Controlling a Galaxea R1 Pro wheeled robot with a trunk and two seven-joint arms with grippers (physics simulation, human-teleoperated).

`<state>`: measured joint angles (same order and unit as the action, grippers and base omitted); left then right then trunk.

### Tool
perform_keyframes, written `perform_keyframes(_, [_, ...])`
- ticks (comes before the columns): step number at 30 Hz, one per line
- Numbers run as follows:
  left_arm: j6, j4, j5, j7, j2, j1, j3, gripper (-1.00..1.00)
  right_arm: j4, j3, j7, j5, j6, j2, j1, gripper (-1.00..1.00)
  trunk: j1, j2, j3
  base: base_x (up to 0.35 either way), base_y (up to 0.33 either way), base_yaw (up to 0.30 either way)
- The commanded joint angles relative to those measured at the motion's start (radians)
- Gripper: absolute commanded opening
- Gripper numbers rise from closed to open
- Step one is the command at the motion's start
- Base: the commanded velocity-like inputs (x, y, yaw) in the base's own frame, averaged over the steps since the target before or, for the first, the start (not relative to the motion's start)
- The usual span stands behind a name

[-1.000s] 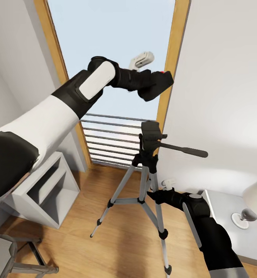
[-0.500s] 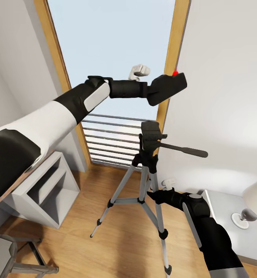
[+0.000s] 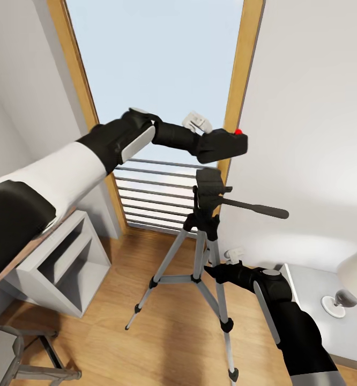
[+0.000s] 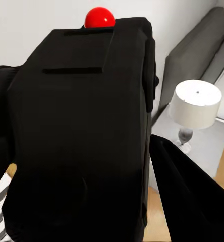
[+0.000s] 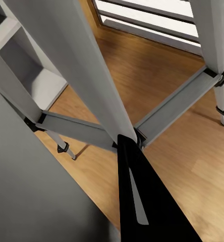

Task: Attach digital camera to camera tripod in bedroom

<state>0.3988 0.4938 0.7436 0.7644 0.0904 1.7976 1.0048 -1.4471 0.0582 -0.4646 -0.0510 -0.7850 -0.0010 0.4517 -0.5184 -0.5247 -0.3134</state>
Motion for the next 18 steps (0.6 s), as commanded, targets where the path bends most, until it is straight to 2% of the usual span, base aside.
perform_keyframes(1, [0.005, 0.006, 0.008, 0.004, -0.005, 0.002, 0.002, -1.00, 0.010, -0.001, -0.005, -0.052, 0.006, 0.000, 0.001, -1.00, -0.001, -0.001, -0.002, 0.000, 0.000, 0.000])
perform_keyframes(5, [0.003, 0.020, 0.006, 0.014, -0.019, 0.002, -0.003, -1.00, 0.010, -0.001, -0.005, -0.052, 0.006, 0.000, 0.001, -1.00, -0.001, -0.001, -0.002, 0.000, 0.000, 0.000])
perform_keyframes(12, [0.010, 0.072, 0.010, 0.028, -0.067, 0.002, -0.007, -1.00, 0.010, -0.001, -0.005, -0.052, 0.006, 0.000, 0.001, -1.00, -0.001, -0.001, -0.002, 0.000, 0.000, 0.000])
perform_keyframes(14, [0.013, 0.121, 0.013, 0.031, -0.108, 0.002, -0.008, -1.00, 0.010, -0.001, -0.005, -0.052, 0.004, 0.000, 0.001, -1.00, -0.001, -0.001, -0.002, 0.000, 0.000, 0.000])
perform_keyframes(16, [0.014, 0.151, 0.015, 0.032, -0.131, 0.002, -0.009, -1.00, 0.010, -0.001, -0.005, -0.052, 0.003, 0.000, 0.001, -1.00, -0.001, -0.001, -0.002, 0.000, 0.000, 0.000])
perform_keyframes(17, [0.015, 0.183, 0.017, 0.032, -0.154, 0.002, -0.010, -1.00, 0.010, -0.001, -0.005, -0.052, 0.002, 0.000, 0.001, -1.00, -0.001, -0.001, -0.002, 0.000, 0.000, 0.000])
perform_keyframes(18, [0.016, 0.199, 0.018, 0.032, -0.166, 0.002, -0.010, -1.00, 0.010, -0.001, -0.005, -0.052, 0.001, 0.000, 0.001, -1.00, -0.001, -0.001, -0.002, 0.000, 0.000, 0.000])
